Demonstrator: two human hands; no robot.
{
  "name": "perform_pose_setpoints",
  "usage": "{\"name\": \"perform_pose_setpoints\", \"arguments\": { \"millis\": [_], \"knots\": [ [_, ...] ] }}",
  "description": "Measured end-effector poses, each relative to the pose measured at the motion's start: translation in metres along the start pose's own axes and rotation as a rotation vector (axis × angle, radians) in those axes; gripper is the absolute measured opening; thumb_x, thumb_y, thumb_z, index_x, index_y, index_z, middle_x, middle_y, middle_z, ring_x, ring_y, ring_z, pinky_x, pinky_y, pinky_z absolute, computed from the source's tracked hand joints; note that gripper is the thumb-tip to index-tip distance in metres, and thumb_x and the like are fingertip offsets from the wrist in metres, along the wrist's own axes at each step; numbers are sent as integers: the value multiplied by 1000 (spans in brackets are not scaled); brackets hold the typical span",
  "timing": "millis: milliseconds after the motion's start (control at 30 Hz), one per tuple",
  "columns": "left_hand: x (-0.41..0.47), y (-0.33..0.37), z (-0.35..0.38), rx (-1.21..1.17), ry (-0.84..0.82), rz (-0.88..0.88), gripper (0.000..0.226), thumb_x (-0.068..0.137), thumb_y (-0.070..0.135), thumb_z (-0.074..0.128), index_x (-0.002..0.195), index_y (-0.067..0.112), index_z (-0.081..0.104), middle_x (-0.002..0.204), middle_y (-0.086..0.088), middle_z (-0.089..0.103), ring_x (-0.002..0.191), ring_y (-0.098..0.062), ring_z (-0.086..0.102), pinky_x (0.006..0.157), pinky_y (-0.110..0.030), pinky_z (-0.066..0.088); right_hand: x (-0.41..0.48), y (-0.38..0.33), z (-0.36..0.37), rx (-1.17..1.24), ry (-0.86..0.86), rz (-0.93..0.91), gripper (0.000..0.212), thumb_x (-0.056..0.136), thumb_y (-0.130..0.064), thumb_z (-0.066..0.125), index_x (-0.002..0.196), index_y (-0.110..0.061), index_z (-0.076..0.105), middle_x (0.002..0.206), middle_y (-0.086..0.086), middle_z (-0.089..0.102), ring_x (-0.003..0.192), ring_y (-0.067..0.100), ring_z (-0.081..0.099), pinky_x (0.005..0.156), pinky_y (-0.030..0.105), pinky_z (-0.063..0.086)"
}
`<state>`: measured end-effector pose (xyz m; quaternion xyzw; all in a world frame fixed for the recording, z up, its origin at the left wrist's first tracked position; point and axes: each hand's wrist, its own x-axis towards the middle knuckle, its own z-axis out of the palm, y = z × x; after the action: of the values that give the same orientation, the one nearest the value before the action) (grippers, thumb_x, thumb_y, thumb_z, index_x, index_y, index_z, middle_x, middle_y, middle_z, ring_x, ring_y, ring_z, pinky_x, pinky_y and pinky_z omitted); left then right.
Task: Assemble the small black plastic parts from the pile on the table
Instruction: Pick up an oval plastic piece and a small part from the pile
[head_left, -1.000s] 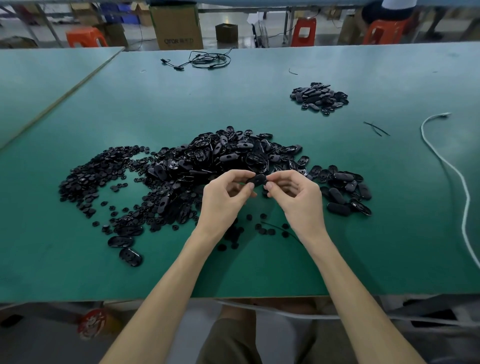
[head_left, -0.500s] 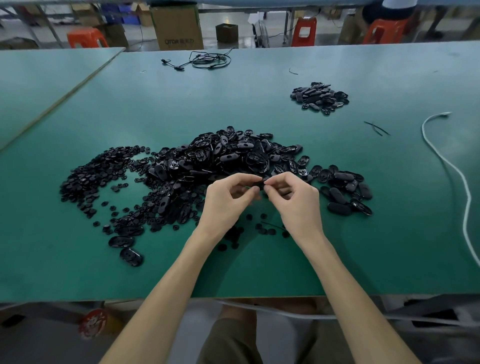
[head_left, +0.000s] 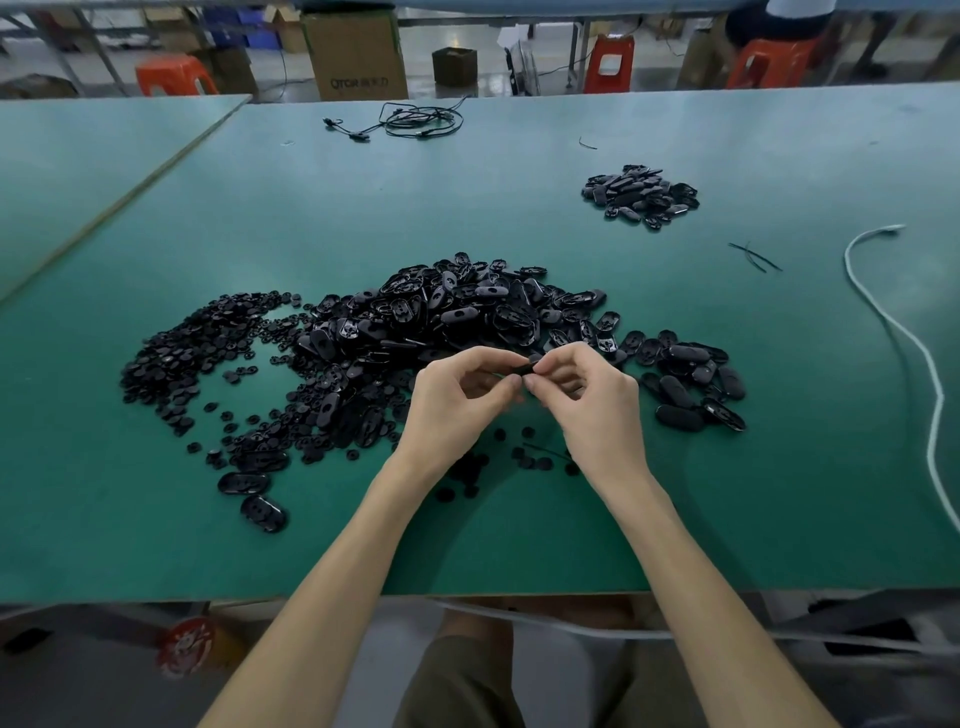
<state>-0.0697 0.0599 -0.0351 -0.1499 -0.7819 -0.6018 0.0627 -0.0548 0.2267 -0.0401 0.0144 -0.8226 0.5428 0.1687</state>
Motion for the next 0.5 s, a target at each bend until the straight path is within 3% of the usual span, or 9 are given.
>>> {"name": "perform_pose_setpoints", "arguments": {
  "millis": [200, 333, 500],
  "knots": [
    [0, 0, 0, -2, -12, 4, 16, 95, 2, 72, 109, 8, 77, 91, -3, 80, 81, -18, 77, 81, -33, 62, 0, 1, 1, -33, 33, 1, 22, 87, -29, 84, 91, -30, 62, 78, -20, 73, 67, 2, 66, 64, 10, 48],
    [0, 0, 1, -22, -3, 6, 17, 96, 0, 69, 110, 5, 77, 86, -4, 79, 79, -15, 77, 76, -25, 59, 1, 2, 0, -61, 61, 18, 25, 84, -35, 86, 93, -30, 63, 72, -10, 68, 66, 4, 61, 63, 12, 47],
    [1, 0, 0, -27, -33, 3, 19, 99, -1, 65, 113, 5, 76, 85, -7, 78, 79, -20, 76, 77, -31, 60, 1, 0, -1, -33, 41, 4, 20, 83, -26, 87, 92, -25, 69, 79, -11, 69, 74, 4, 62, 68, 11, 48]
  ]
}}
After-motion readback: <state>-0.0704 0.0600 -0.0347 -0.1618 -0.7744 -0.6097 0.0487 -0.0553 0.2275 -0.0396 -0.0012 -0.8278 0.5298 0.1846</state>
